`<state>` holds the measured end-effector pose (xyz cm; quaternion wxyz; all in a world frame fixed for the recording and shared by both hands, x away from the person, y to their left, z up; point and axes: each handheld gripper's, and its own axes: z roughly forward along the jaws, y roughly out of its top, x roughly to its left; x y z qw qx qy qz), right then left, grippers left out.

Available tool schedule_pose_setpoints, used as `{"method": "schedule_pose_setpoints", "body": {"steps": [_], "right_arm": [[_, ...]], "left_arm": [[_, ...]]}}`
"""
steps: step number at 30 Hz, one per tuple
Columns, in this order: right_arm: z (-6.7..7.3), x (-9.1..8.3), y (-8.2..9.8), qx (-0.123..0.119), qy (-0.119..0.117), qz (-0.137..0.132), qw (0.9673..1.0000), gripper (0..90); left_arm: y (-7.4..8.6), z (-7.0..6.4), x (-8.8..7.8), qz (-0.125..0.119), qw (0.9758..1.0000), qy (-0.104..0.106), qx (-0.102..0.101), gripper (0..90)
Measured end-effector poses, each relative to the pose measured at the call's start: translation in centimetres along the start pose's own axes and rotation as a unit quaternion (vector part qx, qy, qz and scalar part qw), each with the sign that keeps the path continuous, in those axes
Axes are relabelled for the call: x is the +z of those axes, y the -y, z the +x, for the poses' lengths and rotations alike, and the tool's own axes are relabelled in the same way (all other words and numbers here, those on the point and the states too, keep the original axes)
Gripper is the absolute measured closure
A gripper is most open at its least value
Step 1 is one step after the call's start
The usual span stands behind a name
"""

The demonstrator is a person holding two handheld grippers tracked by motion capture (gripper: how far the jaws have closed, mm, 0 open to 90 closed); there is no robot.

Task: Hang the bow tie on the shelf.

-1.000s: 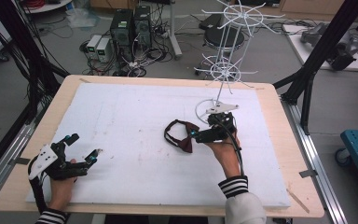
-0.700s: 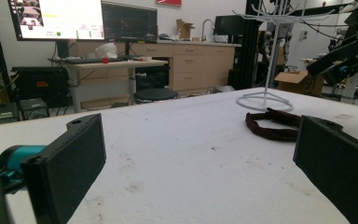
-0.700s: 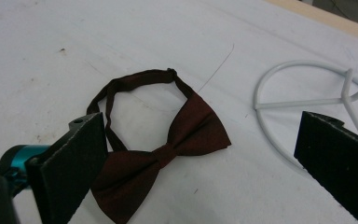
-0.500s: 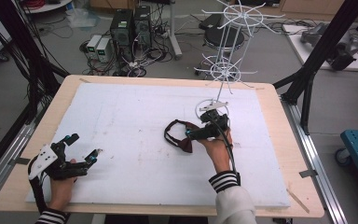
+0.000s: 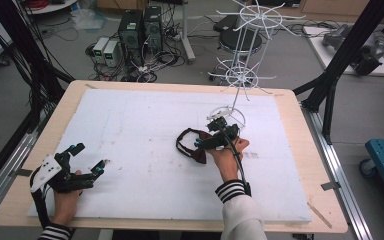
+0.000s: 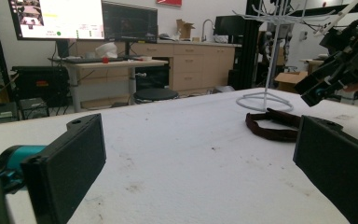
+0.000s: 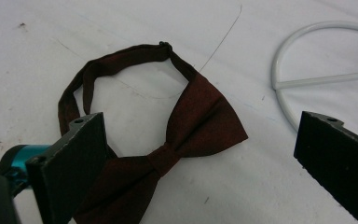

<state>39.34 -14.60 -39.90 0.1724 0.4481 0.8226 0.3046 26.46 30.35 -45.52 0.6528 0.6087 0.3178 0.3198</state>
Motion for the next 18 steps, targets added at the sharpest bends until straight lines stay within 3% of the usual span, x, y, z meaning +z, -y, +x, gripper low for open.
{"method": "schedule_pose_setpoints", "body": {"steps": [18], "right_arm": [[0.2,1.8,0.0,0.055,-0.005,0.040,0.9977,7.2]], "left_arm": [[0.0,0.0,0.0,-0.001,1.0000,-0.001,-0.002,2.7]]}}
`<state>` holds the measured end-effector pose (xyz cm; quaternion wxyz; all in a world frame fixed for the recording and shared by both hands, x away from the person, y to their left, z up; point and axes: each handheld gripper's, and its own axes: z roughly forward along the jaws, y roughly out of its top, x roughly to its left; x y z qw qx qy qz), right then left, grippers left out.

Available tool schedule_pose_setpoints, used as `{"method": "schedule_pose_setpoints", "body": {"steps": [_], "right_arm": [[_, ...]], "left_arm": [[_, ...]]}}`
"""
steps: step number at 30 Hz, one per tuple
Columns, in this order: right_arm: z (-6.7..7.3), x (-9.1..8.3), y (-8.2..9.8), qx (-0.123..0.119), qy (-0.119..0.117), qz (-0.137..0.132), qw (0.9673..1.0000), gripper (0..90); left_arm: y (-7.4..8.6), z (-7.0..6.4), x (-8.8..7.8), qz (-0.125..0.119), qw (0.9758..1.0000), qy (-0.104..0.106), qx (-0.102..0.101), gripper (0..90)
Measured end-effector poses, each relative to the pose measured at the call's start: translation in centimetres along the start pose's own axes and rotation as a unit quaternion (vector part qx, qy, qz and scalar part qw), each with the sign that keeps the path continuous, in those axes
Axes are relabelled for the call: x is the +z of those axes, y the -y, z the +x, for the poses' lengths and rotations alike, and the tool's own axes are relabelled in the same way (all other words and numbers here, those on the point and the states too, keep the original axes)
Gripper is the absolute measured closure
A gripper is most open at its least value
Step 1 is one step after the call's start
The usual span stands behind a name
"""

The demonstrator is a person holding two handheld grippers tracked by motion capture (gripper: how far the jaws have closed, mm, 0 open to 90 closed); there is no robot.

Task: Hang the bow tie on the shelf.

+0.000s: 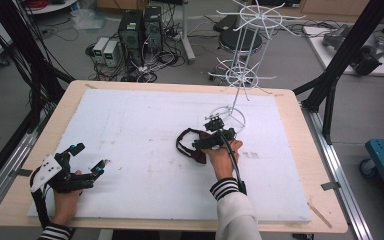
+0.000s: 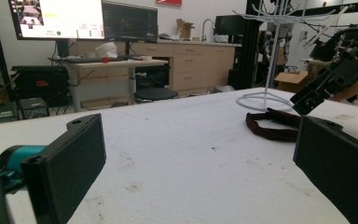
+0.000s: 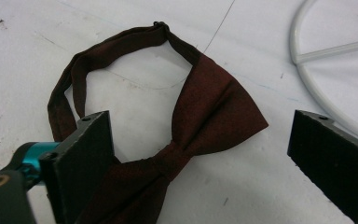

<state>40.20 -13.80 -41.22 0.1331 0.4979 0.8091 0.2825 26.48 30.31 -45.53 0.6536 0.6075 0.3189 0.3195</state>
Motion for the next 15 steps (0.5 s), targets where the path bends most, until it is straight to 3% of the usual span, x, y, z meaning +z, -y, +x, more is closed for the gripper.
{"method": "schedule_pose_setpoints", "body": {"steps": [3,15], "right_arm": [[0.10,0.04,-0.03,0.000,-0.007,0.005,1.0000,15.6],[0.31,0.37,-0.03,0.015,-0.001,0.017,0.9998,24.2]], "left_arm": [[0.00,0.00,0.00,0.000,1.0000,0.000,0.000,2.7],[0.00,-0.01,0.01,0.000,1.0000,0.000,0.001,2.7]]}}
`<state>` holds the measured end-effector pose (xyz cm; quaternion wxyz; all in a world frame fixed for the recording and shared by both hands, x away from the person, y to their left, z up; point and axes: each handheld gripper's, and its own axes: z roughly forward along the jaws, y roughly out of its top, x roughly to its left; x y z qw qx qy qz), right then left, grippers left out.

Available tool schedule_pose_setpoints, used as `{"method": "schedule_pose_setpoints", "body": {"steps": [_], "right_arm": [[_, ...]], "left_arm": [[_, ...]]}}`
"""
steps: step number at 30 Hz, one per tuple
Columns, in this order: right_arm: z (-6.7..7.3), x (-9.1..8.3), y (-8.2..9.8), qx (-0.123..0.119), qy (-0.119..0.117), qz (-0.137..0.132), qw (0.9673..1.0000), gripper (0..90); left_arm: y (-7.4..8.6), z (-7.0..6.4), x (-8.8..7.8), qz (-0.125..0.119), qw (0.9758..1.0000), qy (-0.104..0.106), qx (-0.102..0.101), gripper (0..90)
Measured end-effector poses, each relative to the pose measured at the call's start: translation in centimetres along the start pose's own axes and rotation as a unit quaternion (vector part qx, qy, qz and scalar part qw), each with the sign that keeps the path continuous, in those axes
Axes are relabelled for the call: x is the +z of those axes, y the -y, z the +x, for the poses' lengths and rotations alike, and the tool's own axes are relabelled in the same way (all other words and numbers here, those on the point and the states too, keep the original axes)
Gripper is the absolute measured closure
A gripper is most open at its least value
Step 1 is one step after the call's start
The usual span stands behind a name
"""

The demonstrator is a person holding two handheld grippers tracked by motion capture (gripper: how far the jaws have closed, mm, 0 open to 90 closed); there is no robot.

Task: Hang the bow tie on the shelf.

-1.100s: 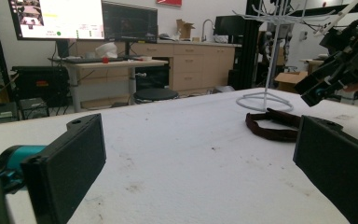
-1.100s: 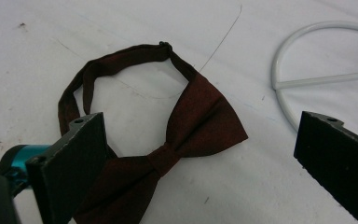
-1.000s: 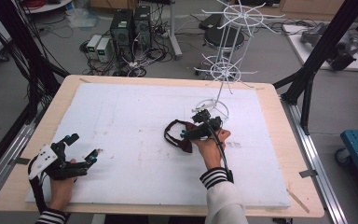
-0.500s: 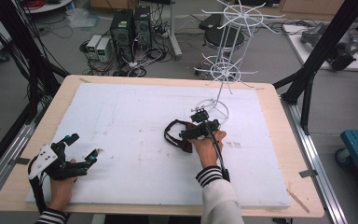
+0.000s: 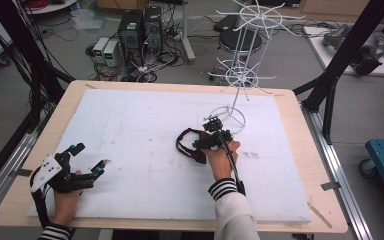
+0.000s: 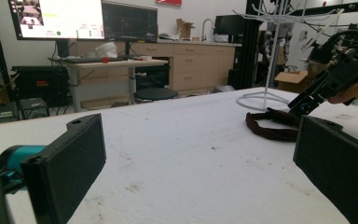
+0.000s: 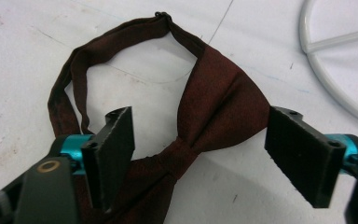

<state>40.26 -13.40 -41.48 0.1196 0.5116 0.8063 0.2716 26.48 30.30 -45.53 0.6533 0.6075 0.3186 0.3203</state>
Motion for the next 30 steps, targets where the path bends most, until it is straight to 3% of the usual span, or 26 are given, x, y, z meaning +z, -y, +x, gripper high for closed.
{"method": "schedule_pose_setpoints", "body": {"steps": [3,7,18,24,25,26,30], "right_arm": [[-0.01,0.20,0.04,0.002,0.000,0.006,1.0000,25.1],[-0.06,0.37,0.06,0.007,-0.002,0.013,0.9999,36.1],[0.14,0.31,0.04,0.004,0.002,0.034,0.9994,52.7],[0.18,0.28,-0.02,0.014,-0.012,0.043,0.9989,62.2],[0.17,0.29,-0.04,0.013,-0.016,0.045,0.9988,71.6],[0.21,0.30,-0.06,0.013,-0.020,0.048,0.9985,75.3],[0.25,0.30,-0.14,0.012,-0.024,0.051,0.9983,77.8]], "left_arm": [[0.00,0.00,0.00,0.000,1.0000,0.000,0.000,2.7],[0.00,0.00,0.00,0.000,1.0000,0.000,0.000,2.7],[0.00,0.00,-0.01,0.000,1.0000,0.000,0.000,2.7],[0.00,0.00,-0.02,0.001,1.0000,0.000,0.001,2.7],[0.00,0.00,-0.02,0.000,1.0000,0.000,0.001,2.7],[0.00,-0.01,-0.02,0.000,1.0000,0.000,0.002,2.7],[0.00,0.00,-0.02,0.000,1.0000,0.000,0.001,2.7]]}}
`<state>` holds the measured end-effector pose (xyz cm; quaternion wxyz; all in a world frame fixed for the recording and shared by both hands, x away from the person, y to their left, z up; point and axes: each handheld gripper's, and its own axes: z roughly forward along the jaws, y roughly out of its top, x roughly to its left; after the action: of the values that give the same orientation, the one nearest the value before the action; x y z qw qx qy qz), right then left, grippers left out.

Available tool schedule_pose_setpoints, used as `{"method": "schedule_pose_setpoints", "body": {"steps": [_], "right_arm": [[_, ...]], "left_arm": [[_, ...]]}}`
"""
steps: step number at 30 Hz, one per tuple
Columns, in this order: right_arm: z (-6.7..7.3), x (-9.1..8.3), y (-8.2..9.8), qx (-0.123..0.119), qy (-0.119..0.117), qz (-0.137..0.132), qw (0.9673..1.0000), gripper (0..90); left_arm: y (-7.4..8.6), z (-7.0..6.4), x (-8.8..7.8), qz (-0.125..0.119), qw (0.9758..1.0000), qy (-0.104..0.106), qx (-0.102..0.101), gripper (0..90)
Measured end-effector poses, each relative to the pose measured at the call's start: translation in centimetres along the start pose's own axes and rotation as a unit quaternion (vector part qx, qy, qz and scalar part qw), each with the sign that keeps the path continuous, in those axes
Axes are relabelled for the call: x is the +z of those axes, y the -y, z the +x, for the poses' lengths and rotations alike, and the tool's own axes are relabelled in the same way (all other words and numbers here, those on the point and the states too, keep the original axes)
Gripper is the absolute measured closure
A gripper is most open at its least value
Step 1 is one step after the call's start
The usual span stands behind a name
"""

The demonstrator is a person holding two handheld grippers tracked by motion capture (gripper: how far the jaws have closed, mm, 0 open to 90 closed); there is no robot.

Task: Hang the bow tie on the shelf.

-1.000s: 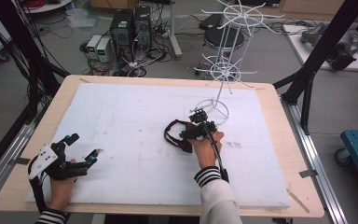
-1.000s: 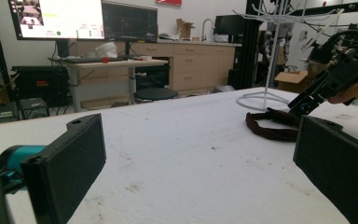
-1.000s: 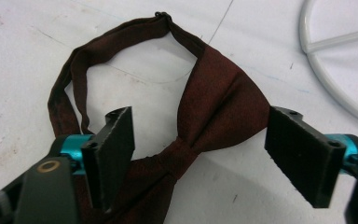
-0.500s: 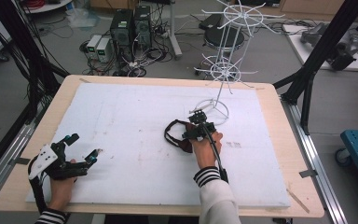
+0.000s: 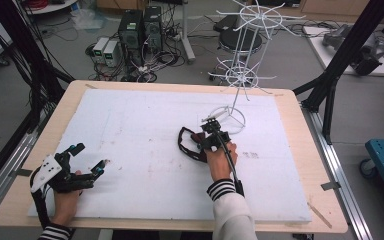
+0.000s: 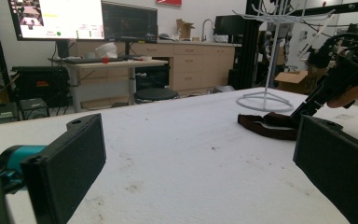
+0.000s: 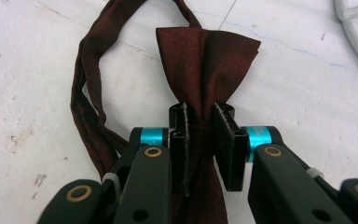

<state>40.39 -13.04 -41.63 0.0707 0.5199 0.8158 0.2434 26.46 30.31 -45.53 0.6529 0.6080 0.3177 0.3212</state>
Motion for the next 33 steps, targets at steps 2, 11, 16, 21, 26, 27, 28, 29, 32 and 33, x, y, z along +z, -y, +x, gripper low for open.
{"method": "schedule_pose_setpoints", "body": {"steps": [2,11,16,21,26,27,28,29,32,33], "right_arm": [[-0.1,0.0,0.0,0.002,-0.003,0.000,1.0000,78.0],[-0.2,-0.5,0.0,-0.013,-0.018,-0.016,0.9996,78.0],[-0.1,-1.4,0.1,-0.016,-0.036,-0.044,0.9982,78.0],[-0.1,-2.5,0.5,-0.030,-0.044,-0.081,0.9953,78.0],[0.1,-3.6,0.6,-0.046,-0.039,-0.109,0.9922,78.0],[0.1,-3.7,0.7,-0.050,-0.036,-0.116,0.9914,78.0],[0.2,-3.9,0.7,-0.052,-0.034,-0.122,0.9907,78.0],[0.2,-4.1,0.7,-0.053,-0.032,-0.129,0.9898,78.0],[0.3,-4.5,0.8,-0.057,-0.032,-0.141,0.9879,78.0],[0.3,-4.6,0.8,-0.061,-0.030,-0.145,0.9871,78.0]], "left_arm": [[0.0,0.0,0.0,0.000,1.0000,0.000,-0.001,2.7],[0.0,0.0,0.0,0.000,1.0000,0.000,0.000,2.7],[0.0,0.0,0.0,0.001,1.0000,0.001,0.000,2.7],[0.0,0.0,0.0,0.000,1.0000,0.000,0.000,2.7],[0.0,0.0,0.0,-0.001,1.0000,0.000,0.000,2.7],[0.0,0.0,0.0,-0.001,1.0000,0.000,0.000,2.7],[0.0,0.0,0.0,-0.001,1.0000,0.000,0.000,2.7],[0.0,0.0,0.0,-0.001,1.0000,0.000,0.000,2.7],[0.0,0.0,0.0,-0.001,1.0000,0.000,0.000,2.7],[0.0,0.0,0.0,0.000,1.0000,0.000,0.000,2.7]]}}
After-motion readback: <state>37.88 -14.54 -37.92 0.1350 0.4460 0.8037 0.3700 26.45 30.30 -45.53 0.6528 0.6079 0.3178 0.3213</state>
